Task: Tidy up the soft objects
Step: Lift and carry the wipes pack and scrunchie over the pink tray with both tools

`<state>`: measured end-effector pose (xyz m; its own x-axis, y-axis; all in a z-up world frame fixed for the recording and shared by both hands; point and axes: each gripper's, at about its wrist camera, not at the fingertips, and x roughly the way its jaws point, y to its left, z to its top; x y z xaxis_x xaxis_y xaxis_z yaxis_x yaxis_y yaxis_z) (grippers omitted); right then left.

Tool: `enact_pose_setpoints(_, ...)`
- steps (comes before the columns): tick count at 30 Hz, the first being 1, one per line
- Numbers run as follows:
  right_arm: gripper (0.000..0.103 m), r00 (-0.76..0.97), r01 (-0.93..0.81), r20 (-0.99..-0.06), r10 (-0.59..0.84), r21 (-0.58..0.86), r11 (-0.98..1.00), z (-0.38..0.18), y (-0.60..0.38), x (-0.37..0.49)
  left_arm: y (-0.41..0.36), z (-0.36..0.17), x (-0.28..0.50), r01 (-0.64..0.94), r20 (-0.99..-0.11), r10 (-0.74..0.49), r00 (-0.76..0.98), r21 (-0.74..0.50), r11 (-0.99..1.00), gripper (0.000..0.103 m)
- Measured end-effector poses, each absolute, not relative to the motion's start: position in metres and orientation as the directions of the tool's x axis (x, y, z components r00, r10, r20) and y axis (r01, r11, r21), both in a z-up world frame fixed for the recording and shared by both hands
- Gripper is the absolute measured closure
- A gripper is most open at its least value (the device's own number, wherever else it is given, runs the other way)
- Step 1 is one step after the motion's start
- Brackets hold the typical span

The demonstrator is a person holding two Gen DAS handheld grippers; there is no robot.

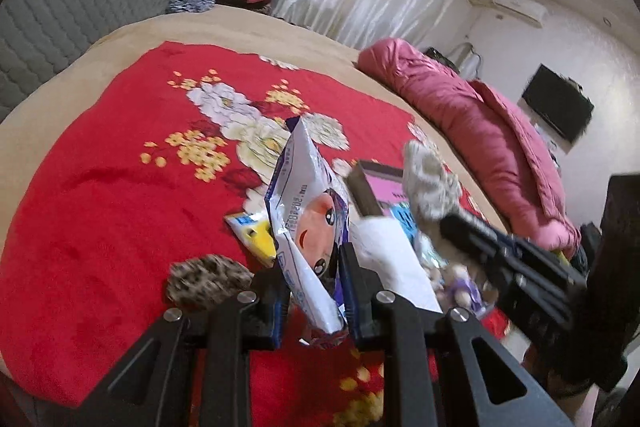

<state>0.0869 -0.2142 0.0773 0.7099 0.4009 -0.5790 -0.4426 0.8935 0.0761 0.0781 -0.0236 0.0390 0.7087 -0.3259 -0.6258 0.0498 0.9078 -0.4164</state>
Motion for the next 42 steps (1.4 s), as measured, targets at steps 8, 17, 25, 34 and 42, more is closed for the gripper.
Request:
enact_pose_setpoints(8, 0.084, 0.754, -0.354, -0.555, 0.351, 0.106, 0.929, 0.083, -0.272, 0.075, -0.064, 0.053, 0.063, 0.108, -0.624, -0.350, 0.699, -0.392, 0.914, 0.080)
enact_pose_setpoints(17, 0.084, 0.800, -0.235, -0.531, 0.281, 0.155, 0.960, 0.079, -0.334, 0.069, -0.107, 0.056, 0.057, 0.177, -0.650, -0.370, 0.664, -0.344, 0.922, 0.080)
enact_pose_setpoints(25, 0.083, 0.818, -0.141, -0.524, 0.237, 0.215, 0.966, 0.073, -0.380, 0.071, -0.143, 0.048, 0.058, 0.228, -0.682, -0.392, 0.617, -0.321, 0.919, 0.080)
enact_pose_setpoints(34, 0.083, 0.813, -0.087, -0.539, 0.221, 0.263, 0.961, 0.057, -0.405, 0.076, -0.194, 0.027, 0.072, 0.294, -0.733, -0.410, 0.543, -0.291, 0.910, 0.080)
enact_pose_setpoints(42, 0.083, 0.800, -0.082, -0.560, 0.218, 0.258, 0.963, 0.043, -0.411, 0.081, -0.229, 0.015, 0.096, 0.327, -0.747, -0.420, 0.515, -0.282, 0.902, 0.080)
